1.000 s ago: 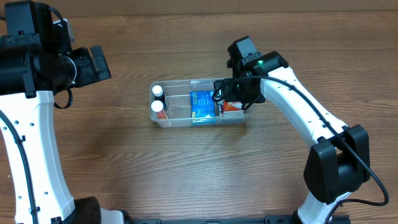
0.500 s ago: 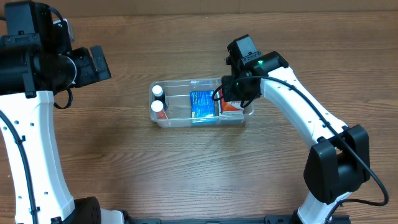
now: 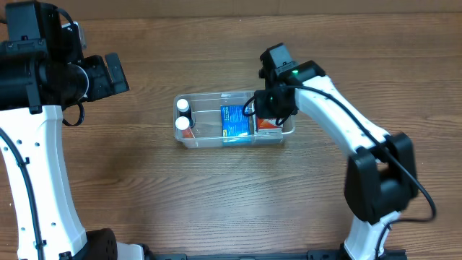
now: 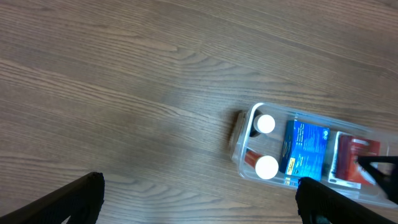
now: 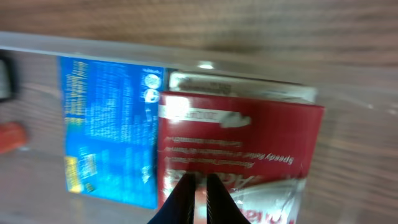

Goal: Pack container
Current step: 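Lower the red box into the container beside the blue box, release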

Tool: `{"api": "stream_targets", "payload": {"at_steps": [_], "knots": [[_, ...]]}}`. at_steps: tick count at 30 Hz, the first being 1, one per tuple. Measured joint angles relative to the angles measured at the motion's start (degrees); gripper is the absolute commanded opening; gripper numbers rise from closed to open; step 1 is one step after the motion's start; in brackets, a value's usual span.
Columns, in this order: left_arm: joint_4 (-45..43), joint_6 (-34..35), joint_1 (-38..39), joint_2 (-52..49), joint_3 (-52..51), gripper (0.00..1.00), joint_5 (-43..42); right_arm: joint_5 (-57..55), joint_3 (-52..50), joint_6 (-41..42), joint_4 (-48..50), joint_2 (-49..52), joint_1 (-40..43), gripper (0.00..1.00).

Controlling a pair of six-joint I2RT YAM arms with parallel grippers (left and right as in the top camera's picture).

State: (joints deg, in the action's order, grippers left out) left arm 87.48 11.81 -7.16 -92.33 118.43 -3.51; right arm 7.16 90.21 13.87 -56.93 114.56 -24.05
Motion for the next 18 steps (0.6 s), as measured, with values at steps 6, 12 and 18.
{"api": "stream_targets", "payload": {"at_steps": [6,12,18], "knots": [[0.02,0.00,0.00,0.00,0.00,1.00,-0.02,1.60,0.42,-0.09,-0.09,2.08,0.07,0.10],[0.02,0.00,-0.02,0.00,0.00,1.00,-0.02,1.66,0.42,-0.20,-0.15,2.08,0.07,0.10],[0.00,0.00,0.00,0.00,0.00,1.00,-0.02,1.73,0.76,-0.24,-1.75,1.14,0.07,0.11]]}}
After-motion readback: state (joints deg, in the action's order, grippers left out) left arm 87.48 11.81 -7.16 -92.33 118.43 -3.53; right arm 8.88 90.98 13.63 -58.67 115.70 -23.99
